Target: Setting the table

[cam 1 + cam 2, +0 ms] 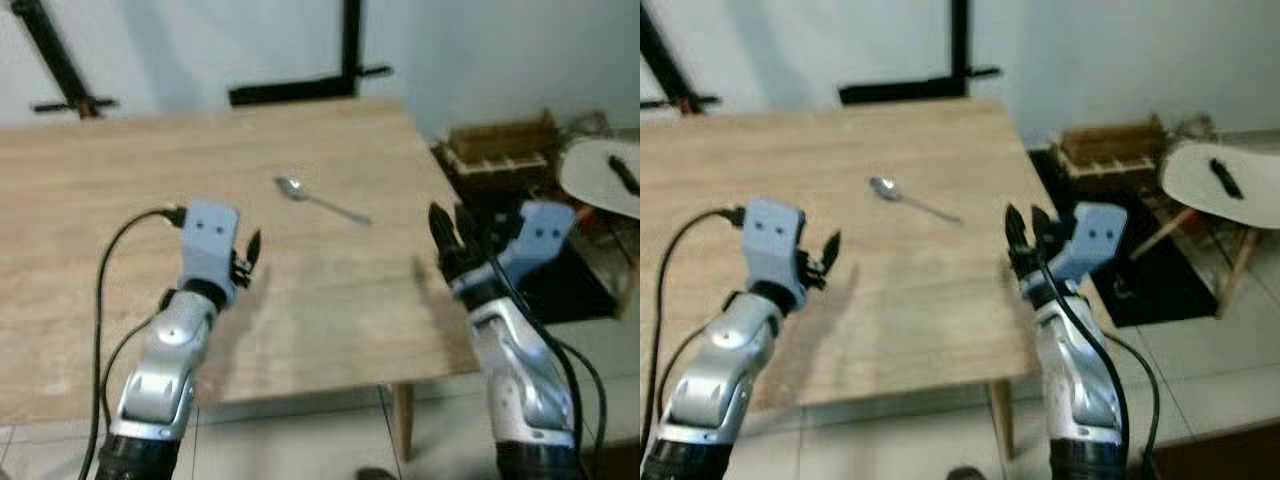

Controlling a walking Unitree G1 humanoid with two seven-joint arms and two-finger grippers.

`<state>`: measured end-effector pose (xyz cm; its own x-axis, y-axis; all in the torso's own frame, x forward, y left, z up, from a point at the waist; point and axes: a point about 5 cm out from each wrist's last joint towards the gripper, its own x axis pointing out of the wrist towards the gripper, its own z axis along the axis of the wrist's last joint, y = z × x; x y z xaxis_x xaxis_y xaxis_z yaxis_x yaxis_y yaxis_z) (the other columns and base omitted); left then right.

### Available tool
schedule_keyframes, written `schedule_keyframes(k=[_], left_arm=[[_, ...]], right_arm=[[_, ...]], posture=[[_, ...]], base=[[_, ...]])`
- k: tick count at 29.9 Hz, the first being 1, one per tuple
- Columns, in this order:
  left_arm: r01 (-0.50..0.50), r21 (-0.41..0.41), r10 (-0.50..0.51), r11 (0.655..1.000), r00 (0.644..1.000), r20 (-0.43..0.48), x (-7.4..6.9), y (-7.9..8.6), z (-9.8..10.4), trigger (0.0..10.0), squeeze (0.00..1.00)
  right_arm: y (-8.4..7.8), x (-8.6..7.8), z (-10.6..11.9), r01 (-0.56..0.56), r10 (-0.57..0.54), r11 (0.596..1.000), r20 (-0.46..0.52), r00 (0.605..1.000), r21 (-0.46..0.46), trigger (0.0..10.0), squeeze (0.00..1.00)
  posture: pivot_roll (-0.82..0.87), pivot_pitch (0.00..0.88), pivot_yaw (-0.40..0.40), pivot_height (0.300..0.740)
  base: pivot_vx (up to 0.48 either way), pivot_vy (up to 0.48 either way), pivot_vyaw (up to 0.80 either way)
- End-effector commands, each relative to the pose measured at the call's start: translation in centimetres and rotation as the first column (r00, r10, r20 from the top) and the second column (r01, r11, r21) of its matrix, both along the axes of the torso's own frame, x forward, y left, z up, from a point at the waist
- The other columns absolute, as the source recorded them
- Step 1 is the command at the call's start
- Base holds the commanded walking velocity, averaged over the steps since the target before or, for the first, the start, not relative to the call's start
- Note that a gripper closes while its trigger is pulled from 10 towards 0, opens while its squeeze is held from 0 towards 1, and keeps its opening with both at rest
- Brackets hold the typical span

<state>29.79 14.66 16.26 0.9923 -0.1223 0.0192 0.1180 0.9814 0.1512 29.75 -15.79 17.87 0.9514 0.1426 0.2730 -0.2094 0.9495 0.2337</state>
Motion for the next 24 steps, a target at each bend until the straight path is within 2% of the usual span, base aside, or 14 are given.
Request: schedule_keyframes(k=[1, 8, 16, 19, 20, 22, 24], left_arm=[[-0.014, 0.008, 0.015, 1.000, 1.000, -0.020, 0.0, 0.4, -0.5, 10.0, 0.00], [-0.018, 0.000, 0.017, 1.000, 0.999, -0.032, 0.0, 0.3, -0.6, 10.0, 0.00], [0.058, -0.002, -0.058, 0.998, 0.998, -0.020, -0.3, 0.1, -0.1, 10.0, 0.00], [0.164, 0.009, -0.163, 0.986, 0.986, -0.024, -0.4, 1.0, 1.0, 10.0, 0.00], [0.262, 0.018, -0.261, 0.965, 0.965, -0.039, -0.6, 1.4, 1.8, 10.0, 0.00], [0.294, 0.019, -0.293, 0.955, 0.955, -0.045, -0.7, 1.6, 2.0, 10.0, 0.00], [0.387, 0.003, -0.386, 0.922, 0.920, -0.065, -1.1, 2.0, 2.9, 10.0, 0.00]], right_arm=[[0.4, -0.1, -0.2, -0.018, 0.018, 1.000, -0.004, 1.000, 0.009, 10.0, 0.00], [0.3, -0.1, -0.2, -0.016, 0.016, 1.000, -0.005, 1.000, 0.004, 10.0, 0.00], [0.2, 0.2, -0.1, -0.018, 0.018, 0.999, -0.007, 1.000, -0.048, 10.0, 0.00], [-0.5, 0.7, -0.2, -0.049, 0.046, 0.991, -0.028, 0.999, -0.125, 10.0, 0.00], [-0.8, 1.1, -0.2, -0.084, 0.077, 0.981, -0.051, 0.996, -0.173, 10.0, 0.00], [-0.9, 1.2, -0.2, -0.098, 0.089, 0.977, -0.056, 0.994, -0.187, 10.0, 0.00], [-1.1, 1.8, -0.4, -0.124, 0.108, 0.960, -0.078, 0.991, -0.251, 10.0, 0.00]], posture=[[-0.08, 0.018, 0.078, 0.740], [-0.08, 0.020, 0.078, 0.740], [-0.08, 0.029, 0.074, 0.740], [-0.07, 0.036, 0.066, 0.740], [-0.06, 0.040, 0.063, 0.740], [-0.06, 0.040, 0.063, 0.740], [-0.05, 0.044, 0.060, 0.740]], base=[[0.345, 0.000, 0.00], [0.301, 0.000, 0.00], [0.000, 0.000, 0.00], [0.000, 0.000, 0.00], [0.000, 0.000, 0.00], [0.000, 0.000, 0.00], [0.000, 0.000, 0.00]])
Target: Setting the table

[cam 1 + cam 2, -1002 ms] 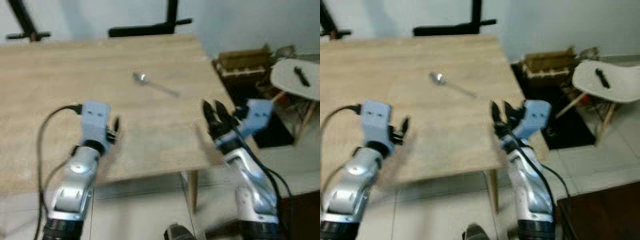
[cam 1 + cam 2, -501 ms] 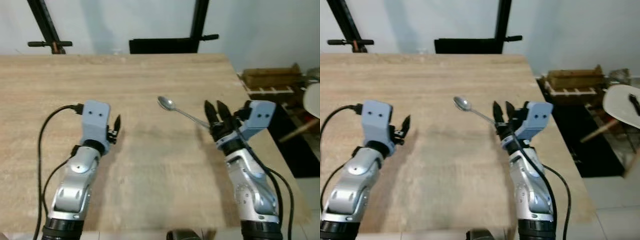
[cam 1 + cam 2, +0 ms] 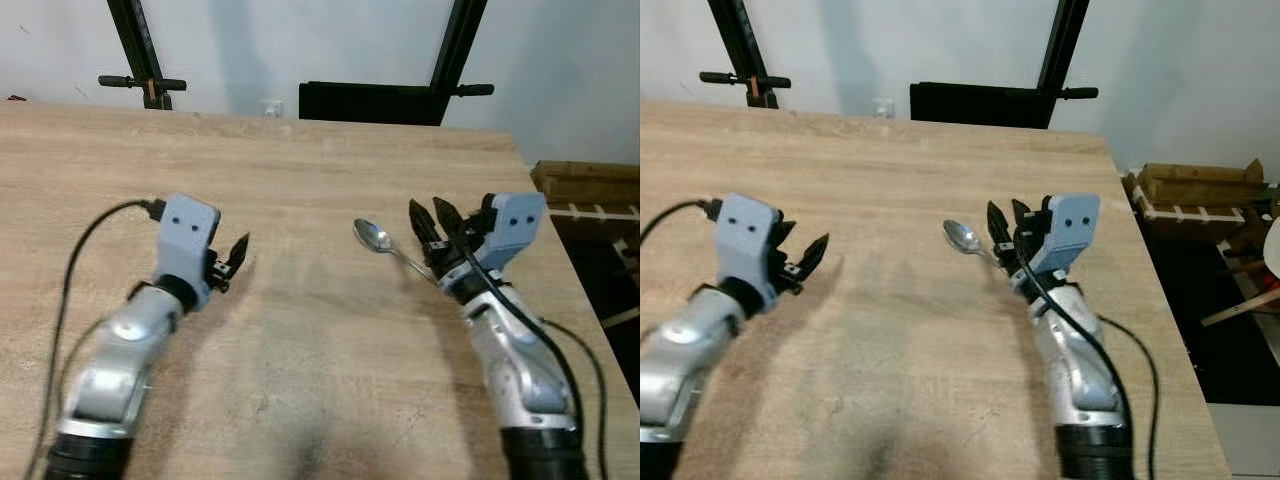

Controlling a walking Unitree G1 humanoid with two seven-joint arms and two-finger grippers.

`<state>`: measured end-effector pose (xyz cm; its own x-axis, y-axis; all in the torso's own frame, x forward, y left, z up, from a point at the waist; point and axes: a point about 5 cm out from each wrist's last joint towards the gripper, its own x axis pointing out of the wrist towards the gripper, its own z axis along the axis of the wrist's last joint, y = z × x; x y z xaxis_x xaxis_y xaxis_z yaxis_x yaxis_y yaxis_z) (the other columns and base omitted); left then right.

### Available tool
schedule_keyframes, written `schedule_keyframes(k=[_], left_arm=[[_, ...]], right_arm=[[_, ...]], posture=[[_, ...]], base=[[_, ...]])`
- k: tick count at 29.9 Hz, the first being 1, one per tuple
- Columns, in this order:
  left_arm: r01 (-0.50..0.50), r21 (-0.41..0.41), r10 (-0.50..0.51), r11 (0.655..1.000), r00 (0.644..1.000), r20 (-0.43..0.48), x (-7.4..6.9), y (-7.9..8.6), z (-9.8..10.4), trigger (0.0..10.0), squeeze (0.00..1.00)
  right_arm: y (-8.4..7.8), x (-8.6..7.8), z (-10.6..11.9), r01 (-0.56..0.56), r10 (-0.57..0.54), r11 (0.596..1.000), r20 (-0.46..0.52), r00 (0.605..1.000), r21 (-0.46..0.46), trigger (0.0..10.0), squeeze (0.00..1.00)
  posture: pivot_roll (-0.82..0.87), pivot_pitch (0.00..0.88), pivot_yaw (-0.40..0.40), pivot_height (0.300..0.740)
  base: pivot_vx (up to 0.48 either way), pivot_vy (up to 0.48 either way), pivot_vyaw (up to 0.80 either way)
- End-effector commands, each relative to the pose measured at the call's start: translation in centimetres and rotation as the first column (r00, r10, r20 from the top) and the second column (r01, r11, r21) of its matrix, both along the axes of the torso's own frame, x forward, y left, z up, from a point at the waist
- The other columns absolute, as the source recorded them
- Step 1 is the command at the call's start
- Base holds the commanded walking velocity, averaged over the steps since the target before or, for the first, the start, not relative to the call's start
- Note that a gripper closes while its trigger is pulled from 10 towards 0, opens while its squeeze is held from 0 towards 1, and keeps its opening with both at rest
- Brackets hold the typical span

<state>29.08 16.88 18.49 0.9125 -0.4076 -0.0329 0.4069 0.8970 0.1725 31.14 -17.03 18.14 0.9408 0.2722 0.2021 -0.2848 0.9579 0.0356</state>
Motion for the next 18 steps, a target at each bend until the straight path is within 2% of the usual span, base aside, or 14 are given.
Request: schedule_keyframes(k=[1, 3, 4, 6, 8, 10, 14, 15, 16, 18], left_arm=[[0.149, -0.011, -0.149, 0.989, 0.988, -0.028, -0.6, 0.0, 1.1, 10.0, 0.00], [0.248, 0.023, -0.247, 0.968, 0.968, -0.039, -1.1, 0.7, 2.1, 10.0, 0.00], [0.248, 0.023, -0.247, 0.968, 0.968, -0.039, -1.1, 0.7, 2.1, 10.0, 0.00], [0.328, 0.074, -0.324, 0.942, 0.944, -0.058, -1.4, 2.3, 3.6, 10.0, 0.00], [0.341, 0.079, -0.336, 0.937, 0.939, -0.066, -1.3, 3.0, 4.2, 10.0, 0.00], [0.342, 0.078, -0.337, 0.936, 0.939, -0.067, -1.2, 3.1, 4.3, 10.0, 0.00], [0.370, 0.054, -0.357, 0.928, 0.920, -0.162, -1.1, 4.4, 4.1, 10.0, 0.00], [0.370, 0.054, -0.357, 0.928, 0.920, -0.162, -1.1, 4.4, 4.1, 10.0, 0.00], [0.398, 0.037, -0.383, 0.917, 0.902, -0.201, -1.2, 4.3, 3.8, 10.0, 0.00], [0.413, 0.018, -0.400, 0.910, 0.890, -0.220, -1.2, 4.0, 3.5, 10.0, 0.00]], right_arm=[[0.0, 0.8, -0.7, -0.049, 0.046, 0.997, -0.053, 0.998, -0.068, 10.0, 0.00], [-0.3, 1.7, -1.1, -0.082, 0.071, 0.986, -0.084, 0.994, -0.144, 10.0, 0.00], [-0.3, 1.7, -1.1, -0.082, 0.071, 0.986, -0.084, 0.994, -0.144, 10.0, 0.00], [-0.3, 2.9, -1.5, -0.144, 0.115, 0.962, -0.131, 0.985, -0.234, 10.0, 0.00], [-0.3, 3.4, -1.6, -0.171, 0.134, 0.947, -0.150, 0.980, -0.272, 10.0, 0.00], [-0.3, 3.5, -1.7, -0.175, 0.136, 0.944, -0.154, 0.979, -0.281, 10.0, 0.00], [-0.2, 5.7, -1.9, -0.192, 0.123, 0.908, -0.202, 0.972, -0.372, 10.0, 0.00], [-0.2, 5.7, -1.9, -0.192, 0.123, 0.908, -0.202, 0.972, -0.372, 10.0, 0.00], [-0.1, 6.4, -1.9, -0.200, 0.118, 0.901, -0.225, 0.967, -0.385, 10.0, 0.00], [-0.1, 6.7, -2.0, -0.217, 0.130, 0.895, -0.238, 0.963, -0.391, 10.0, 0.00]], posture=[[-0.05, 0.046, 0.059, 0.740], [-0.04, 0.050, 0.051, 0.740], [-0.04, 0.050, 0.051, 0.740], [-0.02, 0.055, 0.040, 0.740], [0.01, 0.060, 0.029, 0.740], [0.01, 0.060, 0.029, 0.740], [0.06, 0.080, 0.012, 0.740], [0.06, 0.080, 0.012, 0.740], [0.10, 0.096, 0.001, 0.740], [0.12, 0.102, -0.003, 0.740]], base=[[0.000, 0.000, 0.00], [0.000, 0.000, 0.00], [0.000, 0.000, 0.00], [0.000, 0.000, 0.00], [0.000, 0.000, 0.00], [0.000, 0.000, 0.00], [0.000, 0.000, 0.00], [0.000, 0.000, 0.00], [0.000, 0.000, 0.00], [0.000, 0.000, 0.00]])
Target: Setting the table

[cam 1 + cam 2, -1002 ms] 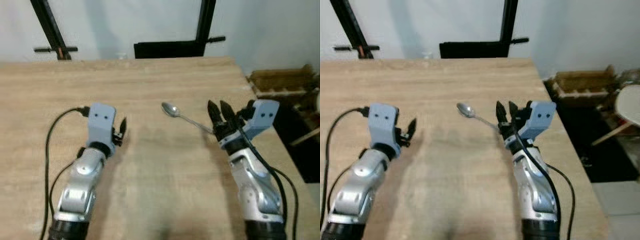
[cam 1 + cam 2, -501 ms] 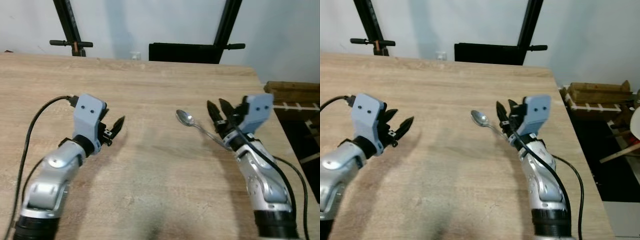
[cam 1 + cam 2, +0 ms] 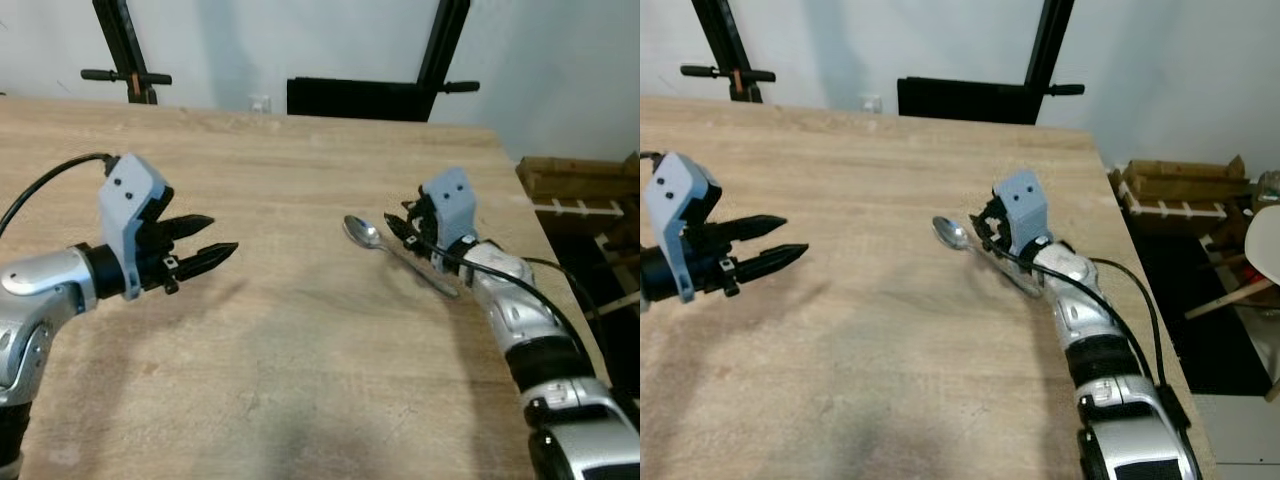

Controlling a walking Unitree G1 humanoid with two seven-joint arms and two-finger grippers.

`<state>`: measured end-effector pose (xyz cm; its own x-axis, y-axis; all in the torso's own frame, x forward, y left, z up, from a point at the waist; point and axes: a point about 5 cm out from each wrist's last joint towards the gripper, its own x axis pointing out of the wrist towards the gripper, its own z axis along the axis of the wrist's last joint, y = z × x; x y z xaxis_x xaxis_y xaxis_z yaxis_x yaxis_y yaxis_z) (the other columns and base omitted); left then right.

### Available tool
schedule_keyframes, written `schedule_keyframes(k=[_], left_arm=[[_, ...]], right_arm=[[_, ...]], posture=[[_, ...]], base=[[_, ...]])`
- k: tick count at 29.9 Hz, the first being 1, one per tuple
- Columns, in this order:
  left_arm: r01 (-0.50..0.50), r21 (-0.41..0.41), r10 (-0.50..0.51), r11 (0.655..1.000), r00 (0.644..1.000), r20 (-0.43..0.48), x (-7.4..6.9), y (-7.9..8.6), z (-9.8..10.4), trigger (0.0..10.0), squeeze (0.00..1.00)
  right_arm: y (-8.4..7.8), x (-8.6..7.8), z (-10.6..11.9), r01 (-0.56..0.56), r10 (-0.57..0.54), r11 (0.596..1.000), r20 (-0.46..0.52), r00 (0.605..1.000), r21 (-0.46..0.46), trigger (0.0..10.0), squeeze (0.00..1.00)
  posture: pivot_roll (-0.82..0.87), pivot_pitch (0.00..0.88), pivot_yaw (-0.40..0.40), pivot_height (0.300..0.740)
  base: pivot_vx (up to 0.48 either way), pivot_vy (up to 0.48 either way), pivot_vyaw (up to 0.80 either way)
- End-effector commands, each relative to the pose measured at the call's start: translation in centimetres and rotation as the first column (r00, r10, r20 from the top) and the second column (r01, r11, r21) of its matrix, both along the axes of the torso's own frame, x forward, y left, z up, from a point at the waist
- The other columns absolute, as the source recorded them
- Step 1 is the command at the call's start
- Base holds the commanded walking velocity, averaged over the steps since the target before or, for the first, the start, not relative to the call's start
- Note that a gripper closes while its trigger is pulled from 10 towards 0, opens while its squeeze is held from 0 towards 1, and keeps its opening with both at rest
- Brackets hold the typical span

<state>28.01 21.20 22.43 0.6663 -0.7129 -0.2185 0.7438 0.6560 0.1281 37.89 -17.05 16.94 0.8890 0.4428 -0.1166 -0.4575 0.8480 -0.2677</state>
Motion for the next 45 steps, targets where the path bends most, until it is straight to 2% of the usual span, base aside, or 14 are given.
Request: schedule_keyframes(k=[1, 3, 5, 9, 12, 19, 23, 24, 30, 36, 38, 39, 42, 45], left_arm=[[0.043, -0.013, -0.044, 0.999, 0.997, -0.058, -0.1, -0.4, -0.5, 10.0, 0.00], [0.080, 0.003, -0.079, 0.997, 0.995, -0.062, -0.3, -1.0, -0.5, 10.0, 0.00], [0.194, 0.021, -0.192, 0.981, 0.980, -0.054, -0.8, -2.9, 0.2, 10.0, 0.00], [0.265, 0.034, -0.264, 0.964, 0.964, -0.042, -1.1, -3.8, 1.1, 10.0, 0.00], [0.351, 0.080, -0.351, 0.933, 0.936, -0.020, -1.0, -4.5, 2.8, 10.0, 0.00], [0.411, 0.143, -0.412, 0.901, 0.911, -0.025, 0.2, -5.0, 3.4, 10.0, 0.00], [0.432, 0.165, -0.433, 0.887, 0.901, -0.031, 0.5, -5.2, 3.5, 10.0, 0.00], [0.432, 0.176, -0.435, 0.885, 0.900, -0.025, 1.0, -5.4, 3.6, 10.0, 0.00], [0.445, 0.194, -0.450, 0.874, 0.893, -0.018, 1.9, -5.6, 3.9, 10.0, 0.00], [0.455, 0.197, -0.462, 0.868, 0.887, -0.009, 2.3, -6.1, 3.7, 10.0, 0.00], [0.458, 0.197, -0.466, 0.867, 0.885, -0.007, 2.4, -6.2, 3.6, 10.0, 0.00], [0.461, 0.198, -0.469, 0.865, 0.883, -0.006, 2.4, -6.3, 3.6, 10.0, 0.00], [0.460, 0.197, -0.469, 0.866, 0.883, -0.005, 2.5, -6.3, 3.5, 10.0, 0.00], [0.456, 0.198, -0.465, 0.868, 0.885, -0.001, 2.5, -6.3, 3.5, 10.0, 0.00]], right_arm=[[-0.1, 0.1, -0.8, -0.029, 0.028, 0.999, -0.034, 0.999, -0.029, 10.0, 0.00], [-0.3, 0.3, -0.8, -0.041, 0.040, 0.999, -0.042, 0.998, -0.032, 10.0, 0.00], [-1.6, 0.6, 0.1, -0.036, 0.035, 0.999, -0.026, 0.999, -0.037, 10.0, 0.00], [-2.6, 0.7, 0.9, -0.029, 0.029, 0.999, 0.000, 1.000, -0.046, 10.0, 0.00], [-4.3, 0.3, 1.7, -0.034, 0.037, 0.997, 0.034, 0.999, -0.076, 10.0, 0.00], [-6.6, -0.8, 1.7, -0.036, 0.043, 0.990, 0.053, 0.998, -0.137, 10.0, 0.00], [-7.5, -1.7, 1.4, -0.070, 0.078, 0.984, 0.042, 0.996, -0.162, 10.0, 0.00], [-7.8, -2.5, 1.3, -0.097, 0.107, 0.978, 0.044, 0.993, -0.187, 10.0, 0.00], [-8.1, -4.1, 2.0, -0.111, 0.136, 0.967, 0.096, 0.986, -0.230, 10.0, 0.00], [-6.3, -4.9, 1.5, -0.136, 0.175, 0.958, 0.138, 0.975, -0.252, 10.0, 0.00], [-5.6, -5.0, 0.8, -0.156, 0.183, 0.964, 0.109, 0.977, -0.216, 10.0, 0.00], [-5.0, -5.1, 0.3, -0.175, 0.188, 0.973, 0.074, 0.979, -0.149, 10.0, 0.00], [-4.8, -5.0, 0.0, -0.179, 0.184, 0.980, 0.053, 0.981, -0.089, 10.0, 0.00], [-4.9, -4.8, -0.6, -0.167, 0.169, 0.983, 0.026, 0.985, -0.075, 10.0, 0.00]], posture=[[0.12, 0.102, -0.003, 0.740], [0.13, 0.110, 0.001, 0.740], [0.14, 0.114, 0.020, 0.740], [0.13, 0.113, 0.038, 0.740], [0.12, 0.115, 0.069, 0.740], [0.09, 0.120, 0.111, 0.740], [0.07, 0.119, 0.124, 0.740], [0.06, 0.117, 0.137, 0.740], [0.04, 0.110, 0.149, 0.740], [0.03, 0.104, 0.154, 0.740], [0.03, 0.103, 0.155, 0.740], [0.03, 0.102, 0.153, 0.740], [0.03, 0.101, 0.148, 0.740], [0.04, 0.099, 0.142, 0.740]], base=[[0.000, 0.000, 0.00], [0.000, 0.000, 0.00], [0.000, 0.000, 0.00], [0.000, 0.000, 0.00], [0.000, 0.000, 0.00], [0.000, 0.000, 0.00], [0.000, 0.000, 0.00], [0.000, 0.000, 0.00], [0.000, 0.000, 0.00], [0.000, 0.000, 0.00], [0.000, 0.000, 0.00], [0.000, 0.000, 0.00], [0.000, 0.000, 0.00], [0.000, 0.000, 0.00]])
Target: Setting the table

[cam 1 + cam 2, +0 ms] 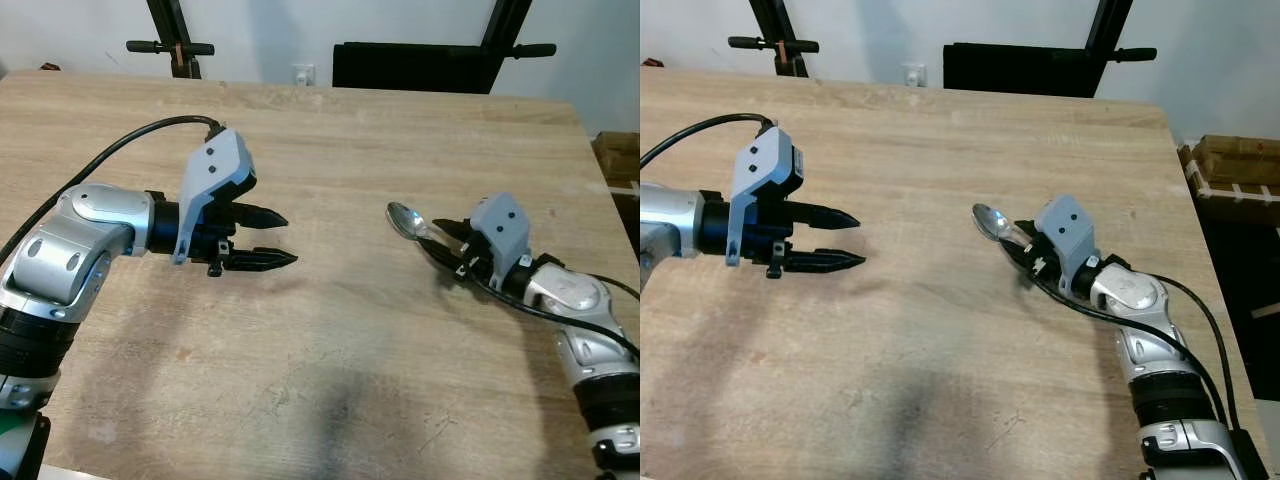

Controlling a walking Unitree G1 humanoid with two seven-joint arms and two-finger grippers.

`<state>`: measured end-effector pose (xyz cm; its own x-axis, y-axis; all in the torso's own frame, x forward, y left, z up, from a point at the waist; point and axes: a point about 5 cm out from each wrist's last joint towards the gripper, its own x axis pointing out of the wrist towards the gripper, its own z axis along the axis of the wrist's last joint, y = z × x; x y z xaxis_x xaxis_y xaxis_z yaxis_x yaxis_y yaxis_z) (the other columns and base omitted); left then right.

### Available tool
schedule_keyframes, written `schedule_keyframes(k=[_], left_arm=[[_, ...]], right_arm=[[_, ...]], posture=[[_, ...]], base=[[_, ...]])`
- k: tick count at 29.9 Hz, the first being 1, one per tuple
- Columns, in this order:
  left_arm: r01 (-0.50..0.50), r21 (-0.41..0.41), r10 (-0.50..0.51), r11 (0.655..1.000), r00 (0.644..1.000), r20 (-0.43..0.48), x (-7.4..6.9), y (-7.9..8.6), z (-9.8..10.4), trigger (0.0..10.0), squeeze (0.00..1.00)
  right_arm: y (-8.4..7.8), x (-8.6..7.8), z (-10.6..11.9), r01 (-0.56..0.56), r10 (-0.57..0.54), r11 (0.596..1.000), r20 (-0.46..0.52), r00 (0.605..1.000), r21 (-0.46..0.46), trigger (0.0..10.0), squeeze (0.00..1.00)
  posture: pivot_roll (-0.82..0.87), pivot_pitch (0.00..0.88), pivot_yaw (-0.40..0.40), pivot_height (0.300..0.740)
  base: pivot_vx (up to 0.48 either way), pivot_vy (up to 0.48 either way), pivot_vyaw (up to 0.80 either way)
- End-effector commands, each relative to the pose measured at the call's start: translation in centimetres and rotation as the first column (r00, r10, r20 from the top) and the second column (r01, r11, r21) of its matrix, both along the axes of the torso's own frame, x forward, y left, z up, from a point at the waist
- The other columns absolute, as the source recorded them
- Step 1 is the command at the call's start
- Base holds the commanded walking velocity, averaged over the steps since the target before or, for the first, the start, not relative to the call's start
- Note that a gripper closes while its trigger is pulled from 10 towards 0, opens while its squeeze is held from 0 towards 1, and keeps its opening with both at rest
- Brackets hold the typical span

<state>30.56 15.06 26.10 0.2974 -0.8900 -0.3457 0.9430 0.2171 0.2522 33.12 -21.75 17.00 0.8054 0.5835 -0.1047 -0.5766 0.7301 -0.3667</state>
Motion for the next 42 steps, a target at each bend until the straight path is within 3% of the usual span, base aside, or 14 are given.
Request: schedule_keyframes(k=[1, 3, 8, 17, 18, 19, 29, 36, 41, 42], left_arm=[[0.012, 0.010, -0.012, 1.000, 1.000, 0.000, 0.0, 0.0, -0.2, 10.0, 0.00], [0.011, 0.010, -0.011, 1.000, 1.000, 0.001, -0.1, 0.0, -0.2, 10.0, 0.00], [0.004, 0.008, -0.004, 1.000, 1.000, 0.000, -0.2, 0.3, -0.3, 10.0, 0.00], [-0.007, -0.002, 0.007, 1.000, 1.000, -0.002, -0.3, 0.3, -0.4, 10.0, 0.00], [-0.008, -0.004, 0.008, 1.000, 1.000, -0.002, -0.3, 0.3, -0.5, 10.0, 0.00], [-0.010, -0.006, 0.010, 1.000, 1.000, -0.001, -0.3, 0.3, -0.5, 10.0, 0.00], [-0.022, -0.015, 0.022, 1.000, 1.000, 0.001, -0.3, 0.2, -0.5, 10.0, 0.00], [-0.021, -0.030, 0.021, 0.999, 1.000, 0.000, -0.3, -0.2, -0.8, 10.0, 0.00], [-0.041, -0.057, 0.041, 0.998, 0.999, 0.003, -0.2, -0.4, -1.1, 10.0, 0.00], [-0.063, -0.076, 0.064, 0.995, 0.998, 0.006, -0.1, -0.5, -1.2, 10.0, 0.00]], right_arm=[[-0.3, 0.1, -0.9, 0.023, -0.022, 1.000, -0.052, 0.998, 0.014, 10.0, 0.00], [-0.4, 0.2, -1.1, 0.032, -0.031, 0.999, -0.064, 0.997, 0.016, 10.0, 0.00], [-1.2, 0.1, -2.8, 0.030, -0.029, 1.000, -0.201, 0.979, 0.001, 10.0, 0.00], [-2.5, 0.7, -2.9, 0.053, -0.051, 0.999, -0.267, 0.962, -0.001, 10.0, 0.00], [-2.5, 0.7, -3.0, 0.042, -0.041, 0.999, -0.281, 0.959, -0.003, 6.7, 0.00], [-2.4, 0.6, -3.2, 0.024, -0.026, 1.000, -0.295, 0.955, -0.009, 0.0, 0.00], [-2.0, 0.0, -4.0, -0.036, 0.041, 0.999, -0.356, 0.933, 0.022, 0.0, 0.00], [-1.9, -0.5, -3.7, -0.032, 0.085, 0.988, -0.365, 0.927, 0.149, 0.0, 0.00], [-0.6, -1.0, -1.6, -0.024, 0.097, 0.962, -0.256, 0.962, 0.273, 0.0, 0.00], [0.0, -1.0, 0.0, -0.003, 0.068, 0.945, -0.186, 0.980, 0.328, 0.0, 0.00]], posture=[[0.04, 0.099, 0.139, 0.740], [0.04, 0.098, 0.138, 0.740], [0.05, 0.099, 0.128, 0.740], [0.05, 0.106, 0.120, 0.740], [0.05, 0.107, 0.119, 0.740], [0.05, 0.109, 0.116, 0.740], [0.05, 0.113, 0.114, 0.740], [0.02, 0.110, 0.104, 0.740], [0.01, 0.110, 0.097, 0.740], [0.00, 0.110, 0.096, 0.740]], base=[[0.000, 0.000, 0.00], [0.000, 0.000, 0.00], [0.000, 0.000, 0.00], [0.000, 0.000, 0.00], [0.000, 0.000, 0.00], [0.000, 0.000, 0.00], [0.000, 0.000, 0.00], [0.000, 0.000, 0.00], [0.000, 0.000, 0.00], [0.000, 0.000, 0.00]])
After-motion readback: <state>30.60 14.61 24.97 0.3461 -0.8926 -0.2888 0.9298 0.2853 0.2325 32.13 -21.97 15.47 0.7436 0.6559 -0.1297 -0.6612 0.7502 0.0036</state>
